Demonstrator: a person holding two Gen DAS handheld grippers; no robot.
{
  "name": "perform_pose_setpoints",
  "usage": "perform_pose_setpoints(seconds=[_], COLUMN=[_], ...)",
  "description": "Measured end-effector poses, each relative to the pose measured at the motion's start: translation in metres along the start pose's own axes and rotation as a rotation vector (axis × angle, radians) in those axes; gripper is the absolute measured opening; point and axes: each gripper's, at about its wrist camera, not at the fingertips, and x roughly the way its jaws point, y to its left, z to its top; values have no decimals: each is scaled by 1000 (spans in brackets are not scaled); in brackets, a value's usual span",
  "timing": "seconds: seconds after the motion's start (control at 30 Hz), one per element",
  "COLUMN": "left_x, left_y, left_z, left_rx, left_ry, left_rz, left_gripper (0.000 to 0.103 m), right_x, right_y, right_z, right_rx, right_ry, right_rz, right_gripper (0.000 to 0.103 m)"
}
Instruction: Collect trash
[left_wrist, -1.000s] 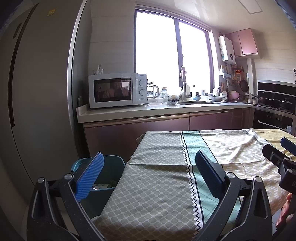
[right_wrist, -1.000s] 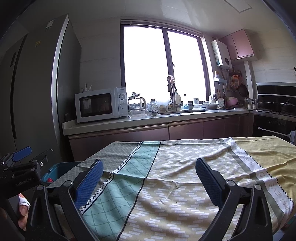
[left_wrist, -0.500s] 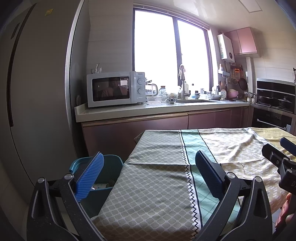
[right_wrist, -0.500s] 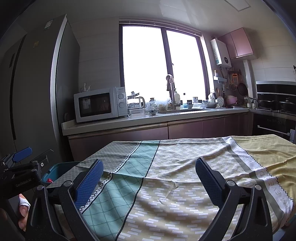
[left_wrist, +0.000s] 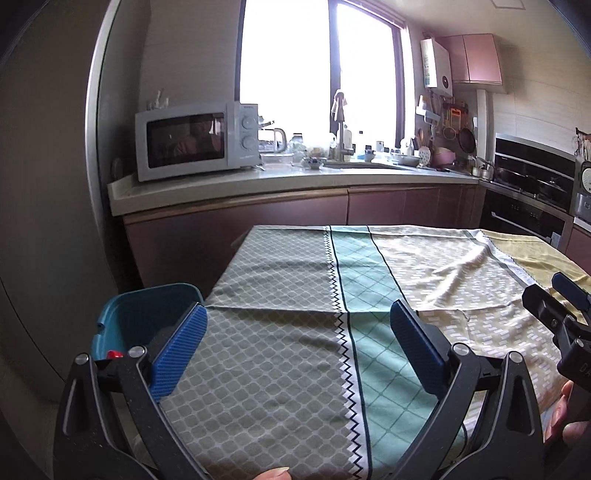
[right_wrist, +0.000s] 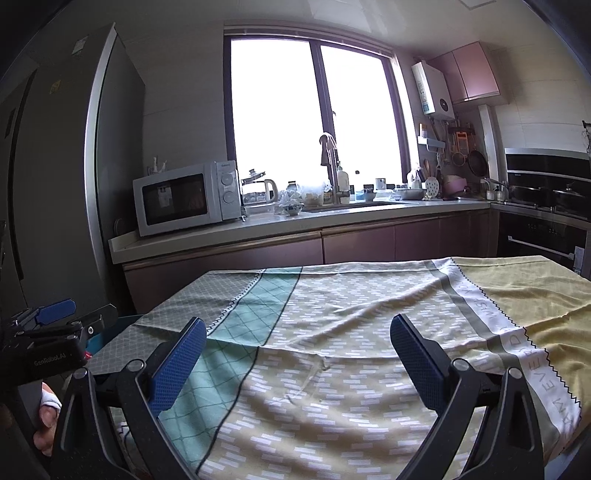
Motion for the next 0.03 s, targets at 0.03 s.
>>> perform_pose_setpoints(seconds=[0.03], left_x=[11], left_y=[-2], left_z=[4], left_rx=[0], left_ry=[27], left_rz=[3], left_gripper=[97], right_x=[5], right_y=[-10], right_z=[2], right_rx=[8], right_ry=[24], right_rz=[-14], right_gripper=[96])
